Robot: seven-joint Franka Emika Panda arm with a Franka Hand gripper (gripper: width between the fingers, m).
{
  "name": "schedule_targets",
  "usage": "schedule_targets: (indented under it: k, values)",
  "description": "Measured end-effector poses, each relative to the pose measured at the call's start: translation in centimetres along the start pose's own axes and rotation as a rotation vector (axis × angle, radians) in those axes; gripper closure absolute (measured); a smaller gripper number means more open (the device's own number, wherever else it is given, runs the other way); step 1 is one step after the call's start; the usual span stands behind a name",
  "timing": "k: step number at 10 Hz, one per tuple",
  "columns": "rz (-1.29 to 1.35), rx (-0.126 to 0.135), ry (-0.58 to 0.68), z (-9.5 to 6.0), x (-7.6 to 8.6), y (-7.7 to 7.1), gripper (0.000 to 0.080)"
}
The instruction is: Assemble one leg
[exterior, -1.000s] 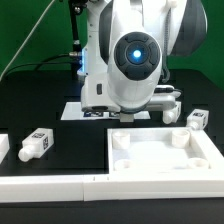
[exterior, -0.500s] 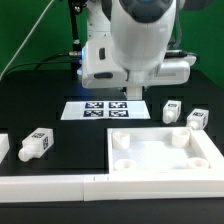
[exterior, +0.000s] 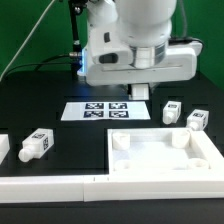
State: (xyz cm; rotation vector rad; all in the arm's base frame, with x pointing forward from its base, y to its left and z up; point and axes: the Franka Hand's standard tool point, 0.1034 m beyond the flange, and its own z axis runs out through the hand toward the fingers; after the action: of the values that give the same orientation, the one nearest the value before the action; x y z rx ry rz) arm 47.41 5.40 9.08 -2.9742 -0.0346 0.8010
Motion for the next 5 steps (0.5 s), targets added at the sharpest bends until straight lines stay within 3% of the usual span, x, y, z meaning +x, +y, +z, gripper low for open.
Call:
schedule_targets:
  k: [2, 3, 5]
  values:
    - [-0.027, 0.012, 0.179, -3.9, 2.8, -2.5, 0.0515]
    - [-0.045, 0.010, 0.249, -4.8, 3.8, -3.2, 0.0515]
    - [-0.041, 0.006, 0.390, -5.3, 4.8, -3.0, 0.0515]
